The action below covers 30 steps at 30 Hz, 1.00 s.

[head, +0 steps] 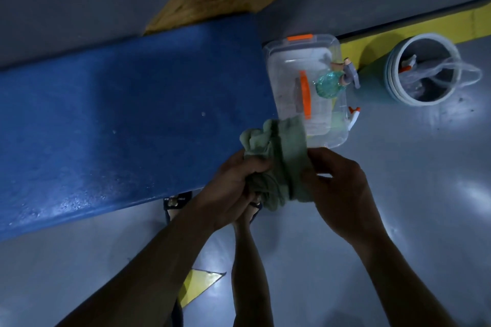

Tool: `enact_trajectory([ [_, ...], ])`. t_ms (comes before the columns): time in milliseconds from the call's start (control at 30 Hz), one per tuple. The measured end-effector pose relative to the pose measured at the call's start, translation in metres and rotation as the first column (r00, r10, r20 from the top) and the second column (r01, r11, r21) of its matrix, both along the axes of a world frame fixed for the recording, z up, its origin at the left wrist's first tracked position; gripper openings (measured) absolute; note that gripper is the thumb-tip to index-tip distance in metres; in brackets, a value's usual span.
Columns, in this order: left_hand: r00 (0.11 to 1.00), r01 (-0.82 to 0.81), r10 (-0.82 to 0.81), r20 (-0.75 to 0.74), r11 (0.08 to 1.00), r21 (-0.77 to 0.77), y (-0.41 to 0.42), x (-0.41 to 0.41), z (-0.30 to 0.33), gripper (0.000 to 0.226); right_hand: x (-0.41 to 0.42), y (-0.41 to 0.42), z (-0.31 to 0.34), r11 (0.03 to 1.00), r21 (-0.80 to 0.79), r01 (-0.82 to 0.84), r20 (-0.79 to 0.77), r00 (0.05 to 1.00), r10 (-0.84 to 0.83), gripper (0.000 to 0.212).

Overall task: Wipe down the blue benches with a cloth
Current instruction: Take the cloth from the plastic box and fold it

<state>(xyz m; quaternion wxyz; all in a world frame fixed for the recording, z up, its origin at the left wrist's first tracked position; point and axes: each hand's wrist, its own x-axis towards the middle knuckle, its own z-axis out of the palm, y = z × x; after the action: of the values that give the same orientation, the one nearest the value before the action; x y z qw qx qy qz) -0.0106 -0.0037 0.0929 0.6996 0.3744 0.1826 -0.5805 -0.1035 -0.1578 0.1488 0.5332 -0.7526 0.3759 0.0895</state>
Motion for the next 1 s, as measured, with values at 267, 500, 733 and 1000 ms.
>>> enact_trajectory([
  [267, 0.911, 0.018, -0.162, 0.379, 0.935, 0.355, 0.034, 0.015, -0.008, 0.058, 0.019, -0.008, 0.022, 0.979, 0.068, -0.19, 0.266, 0.95, 0.166, 0.028],
  [500, 0.464, 0.347, -0.447, 0.765, 0.886, 0.307, 0.026, 0.058, 0.021, 0.114, 0.04, -0.022, 0.032, 0.798, -0.123, -0.59, 0.296, 0.746, 0.597, 0.025],
  [733, 0.663, 0.538, -0.509, 0.549, 0.834, 0.124, 0.017, 0.06, 0.029, 0.045, 0.035, -0.034, 0.007, 0.945, 0.232, -0.229, 0.272, 0.949, 0.163, 0.029],
  [1000, 0.911, 0.351, -0.332, 0.244, 0.936, -0.036, 0.015, 0.042, 0.027, 0.037, -0.01, 0.008, -0.033, 0.347, 0.937, 0.048, 0.005, 0.989, -0.149, 0.059],
])
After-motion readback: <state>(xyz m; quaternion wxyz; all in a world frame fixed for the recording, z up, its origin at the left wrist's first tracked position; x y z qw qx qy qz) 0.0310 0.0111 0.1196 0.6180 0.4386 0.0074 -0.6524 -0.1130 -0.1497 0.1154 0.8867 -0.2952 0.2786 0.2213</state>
